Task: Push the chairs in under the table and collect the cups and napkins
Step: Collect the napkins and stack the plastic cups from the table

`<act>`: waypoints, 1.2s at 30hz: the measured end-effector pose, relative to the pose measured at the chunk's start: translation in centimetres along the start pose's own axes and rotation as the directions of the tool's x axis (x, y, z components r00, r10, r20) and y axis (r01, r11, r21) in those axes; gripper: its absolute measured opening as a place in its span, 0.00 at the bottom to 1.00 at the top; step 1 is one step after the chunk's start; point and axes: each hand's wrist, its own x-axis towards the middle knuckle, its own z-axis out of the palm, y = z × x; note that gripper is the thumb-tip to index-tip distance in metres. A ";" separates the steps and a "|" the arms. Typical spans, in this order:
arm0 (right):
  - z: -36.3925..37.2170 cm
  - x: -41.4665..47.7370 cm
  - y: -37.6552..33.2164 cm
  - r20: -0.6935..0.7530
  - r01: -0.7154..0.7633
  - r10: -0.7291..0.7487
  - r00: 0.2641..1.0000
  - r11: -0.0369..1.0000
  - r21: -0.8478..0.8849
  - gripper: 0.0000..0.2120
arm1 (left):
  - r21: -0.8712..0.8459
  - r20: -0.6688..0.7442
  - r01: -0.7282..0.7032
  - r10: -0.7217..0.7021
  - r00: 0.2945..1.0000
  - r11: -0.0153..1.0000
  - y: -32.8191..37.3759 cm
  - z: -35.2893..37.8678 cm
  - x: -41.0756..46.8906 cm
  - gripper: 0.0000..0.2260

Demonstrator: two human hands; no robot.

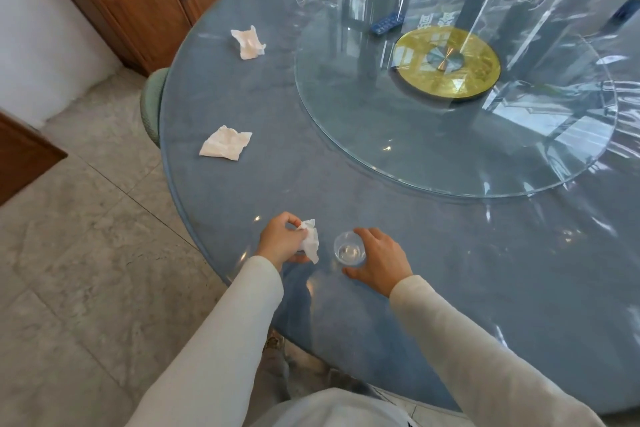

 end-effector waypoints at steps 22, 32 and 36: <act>0.0 22.3 -21.3 0.144 0.089 -0.111 0.983 0.985 0.149 0.29 | -0.206 -0.281 0.000 -0.059 0.958 0.978 3.7 -17.7 7.1 0.04; 5.8 31.1 -26.5 0.056 0.103 -0.096 0.994 0.985 -0.136 0.31 | -0.220 -0.216 0.039 -0.088 0.973 0.975 3.0 -23.1 11.4 0.04; 6.9 33.0 -26.8 0.085 0.083 -0.068 0.994 0.977 -0.194 0.26 | -0.216 -0.183 0.046 -0.086 0.979 0.975 2.1 -24.6 12.4 0.04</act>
